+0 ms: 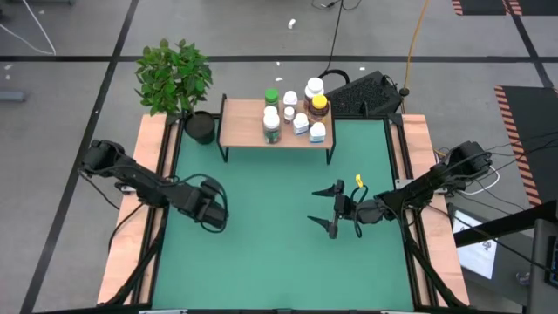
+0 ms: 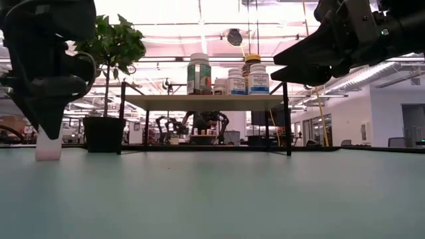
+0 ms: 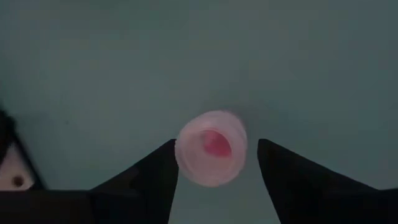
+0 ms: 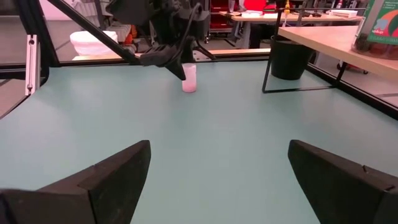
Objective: Pick and place medicine bottles onto shelf by color
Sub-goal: Put the transparent pill bottle on the shelf
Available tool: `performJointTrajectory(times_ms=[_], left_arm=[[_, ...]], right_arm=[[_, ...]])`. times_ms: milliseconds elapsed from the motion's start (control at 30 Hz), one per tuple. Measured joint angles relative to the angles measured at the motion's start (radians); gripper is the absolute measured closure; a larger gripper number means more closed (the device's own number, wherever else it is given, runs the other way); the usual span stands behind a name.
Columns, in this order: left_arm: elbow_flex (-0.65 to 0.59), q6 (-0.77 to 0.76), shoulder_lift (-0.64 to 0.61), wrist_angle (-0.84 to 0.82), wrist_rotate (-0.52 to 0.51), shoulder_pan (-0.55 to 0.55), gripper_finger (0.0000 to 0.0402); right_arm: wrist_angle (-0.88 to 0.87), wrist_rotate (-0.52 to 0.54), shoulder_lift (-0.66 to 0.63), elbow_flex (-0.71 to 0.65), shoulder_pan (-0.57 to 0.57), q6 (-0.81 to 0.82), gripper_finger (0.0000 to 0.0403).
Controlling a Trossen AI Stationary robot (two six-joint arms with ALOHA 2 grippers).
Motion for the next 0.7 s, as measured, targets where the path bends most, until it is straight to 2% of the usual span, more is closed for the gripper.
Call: performJointTrajectory(times_ms=[433,700], left_arm=[[-0.001,0.079,0.000,0.035,0.012,0.040,0.0190],[0.001,0.085,-0.002,0.043,0.056,0.044,0.0250]], right_arm=[[0.000,0.000,0.000,0.000,0.000,0.000,0.0026],[0.000,0.000,0.000,0.000,0.000,0.000,0.0026]])
